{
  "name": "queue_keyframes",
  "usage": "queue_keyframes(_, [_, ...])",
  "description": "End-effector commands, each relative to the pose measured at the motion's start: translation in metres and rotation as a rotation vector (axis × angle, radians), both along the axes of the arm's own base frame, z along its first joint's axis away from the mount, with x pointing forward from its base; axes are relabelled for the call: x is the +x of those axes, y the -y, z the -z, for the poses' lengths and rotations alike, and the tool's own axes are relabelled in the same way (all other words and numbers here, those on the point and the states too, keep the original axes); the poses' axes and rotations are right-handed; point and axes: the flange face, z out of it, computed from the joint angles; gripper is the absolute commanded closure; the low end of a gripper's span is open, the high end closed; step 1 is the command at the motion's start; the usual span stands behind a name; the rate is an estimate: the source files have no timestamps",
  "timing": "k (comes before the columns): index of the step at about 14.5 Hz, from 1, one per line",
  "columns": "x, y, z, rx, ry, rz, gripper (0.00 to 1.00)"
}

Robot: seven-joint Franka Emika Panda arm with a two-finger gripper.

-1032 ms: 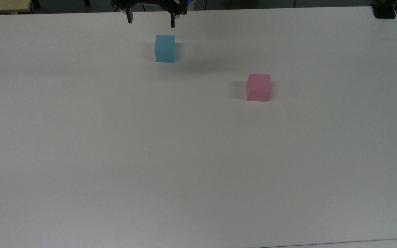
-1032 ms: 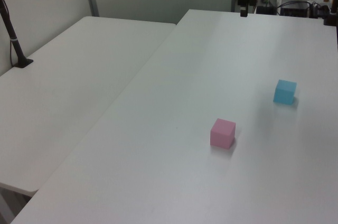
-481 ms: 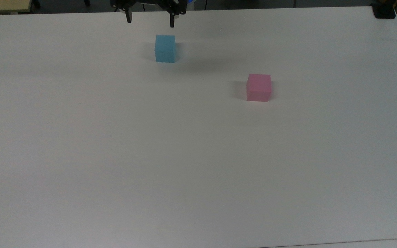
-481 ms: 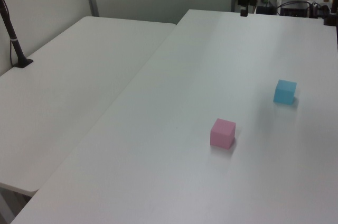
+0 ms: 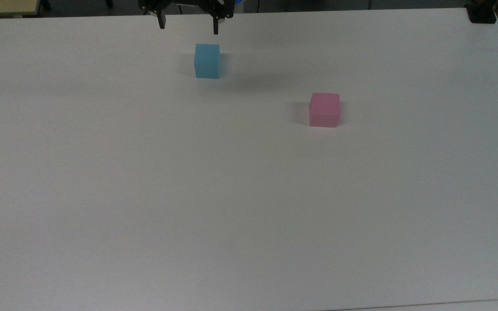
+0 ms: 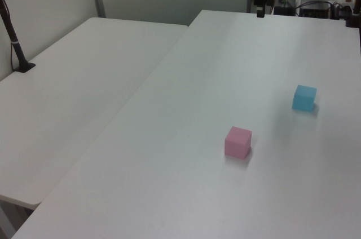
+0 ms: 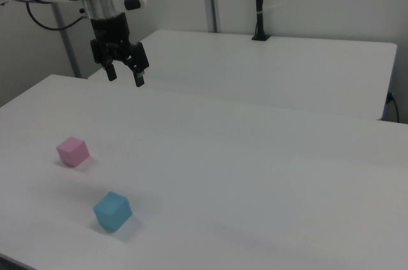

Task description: Put blue cube on pink cube

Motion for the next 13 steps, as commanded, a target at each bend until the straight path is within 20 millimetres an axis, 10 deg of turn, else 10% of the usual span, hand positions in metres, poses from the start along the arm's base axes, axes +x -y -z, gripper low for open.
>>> queue_keyframes(1, [-0.002, -0.001, -0.008, 0.014, 0.020, 0.013, 0.00])
queue_keyframes(8, [-0.023, -0.001, -0.011, 0.018, 0.017, 0.010, 0.00])
queue_keyframes(13, [-0.102, 0.002, -0.009, 0.035, -0.006, -0.012, 0.00])
